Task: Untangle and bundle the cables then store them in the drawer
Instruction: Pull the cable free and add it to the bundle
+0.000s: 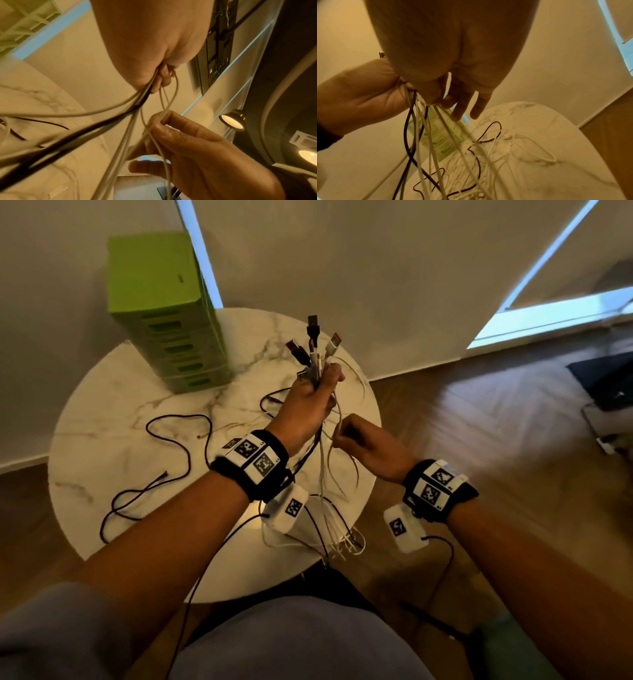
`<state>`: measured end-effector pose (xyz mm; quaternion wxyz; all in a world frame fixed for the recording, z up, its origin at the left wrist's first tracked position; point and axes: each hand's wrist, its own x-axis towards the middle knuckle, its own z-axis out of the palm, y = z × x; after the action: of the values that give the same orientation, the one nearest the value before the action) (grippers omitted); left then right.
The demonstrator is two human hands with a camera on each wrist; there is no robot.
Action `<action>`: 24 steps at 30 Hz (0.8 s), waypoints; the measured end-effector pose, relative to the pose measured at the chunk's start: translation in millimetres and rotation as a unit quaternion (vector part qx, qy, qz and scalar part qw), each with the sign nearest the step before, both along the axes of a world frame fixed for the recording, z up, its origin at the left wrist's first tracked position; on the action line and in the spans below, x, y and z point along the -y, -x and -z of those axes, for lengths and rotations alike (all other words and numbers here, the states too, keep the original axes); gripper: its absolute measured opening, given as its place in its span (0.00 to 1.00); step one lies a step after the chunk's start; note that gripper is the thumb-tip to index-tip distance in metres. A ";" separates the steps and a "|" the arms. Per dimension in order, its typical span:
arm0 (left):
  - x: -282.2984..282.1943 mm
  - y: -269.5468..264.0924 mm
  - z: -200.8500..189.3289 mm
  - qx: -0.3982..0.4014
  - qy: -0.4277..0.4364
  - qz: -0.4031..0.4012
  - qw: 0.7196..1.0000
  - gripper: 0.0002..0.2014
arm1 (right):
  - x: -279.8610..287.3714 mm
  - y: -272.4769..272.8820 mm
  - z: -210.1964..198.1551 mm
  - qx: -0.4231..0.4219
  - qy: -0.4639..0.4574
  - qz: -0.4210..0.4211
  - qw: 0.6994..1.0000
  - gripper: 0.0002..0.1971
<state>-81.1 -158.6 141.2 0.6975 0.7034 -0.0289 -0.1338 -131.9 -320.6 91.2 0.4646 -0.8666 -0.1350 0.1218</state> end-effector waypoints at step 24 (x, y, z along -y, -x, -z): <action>-9.0 7.7 9.3 -0.041 0.071 0.045 0.996 0.18 | 20.4 49.3 14.7 -0.009 0.080 0.084 0.993 0.42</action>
<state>-88.8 -149.6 131.9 0.7395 0.6440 -0.0412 -0.1916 -181.2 -341.0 76.5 0.4033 -0.9083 -0.0477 0.1003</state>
